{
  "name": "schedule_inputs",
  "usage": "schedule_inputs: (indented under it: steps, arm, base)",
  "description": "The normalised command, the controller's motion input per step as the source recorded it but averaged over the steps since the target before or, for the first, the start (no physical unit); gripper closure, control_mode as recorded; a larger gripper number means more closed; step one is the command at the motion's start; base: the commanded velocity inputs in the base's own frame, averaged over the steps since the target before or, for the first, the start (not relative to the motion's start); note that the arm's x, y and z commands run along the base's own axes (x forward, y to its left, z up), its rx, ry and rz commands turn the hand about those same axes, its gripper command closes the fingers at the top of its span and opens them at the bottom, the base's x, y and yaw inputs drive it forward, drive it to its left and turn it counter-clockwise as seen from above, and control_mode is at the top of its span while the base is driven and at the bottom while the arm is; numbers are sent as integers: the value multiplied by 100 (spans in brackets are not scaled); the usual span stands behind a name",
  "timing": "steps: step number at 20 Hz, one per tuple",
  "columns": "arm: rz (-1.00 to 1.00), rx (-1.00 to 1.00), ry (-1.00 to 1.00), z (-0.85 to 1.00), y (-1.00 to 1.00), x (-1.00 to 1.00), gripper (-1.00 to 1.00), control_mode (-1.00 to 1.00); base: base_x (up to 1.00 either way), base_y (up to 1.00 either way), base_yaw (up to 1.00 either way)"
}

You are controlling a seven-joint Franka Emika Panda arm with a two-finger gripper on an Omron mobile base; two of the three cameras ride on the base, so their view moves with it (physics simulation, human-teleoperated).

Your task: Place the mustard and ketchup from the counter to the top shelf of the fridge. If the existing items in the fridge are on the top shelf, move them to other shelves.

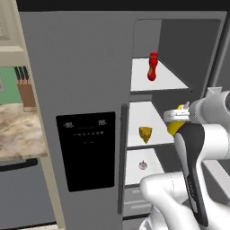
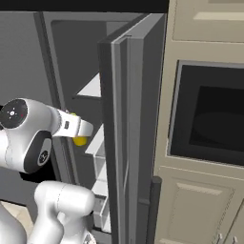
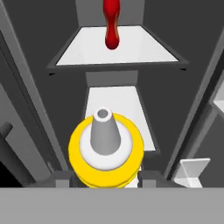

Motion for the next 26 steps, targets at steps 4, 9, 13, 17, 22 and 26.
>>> schedule_inputs:
  steps: [4,9,13,17,22,26]
  arm:
    - [0,2,0,47,0,48,100,-100]
    - [2,2,0,62,0,54,100,-100]
    - [2,0,0,24,0,78,100,-100]
    - [0,0,5,10,2,77,100,-100]
    - [5,0,6,11,0,49,100,-100]
    - [9,0,3,3,0,40,100,-100]
  base:
    - [16,0,0]
    - [0,0,0]
    - [0,0,0]
    - [0,0,0]
    - [0,0,0]
    - [0,0,0]
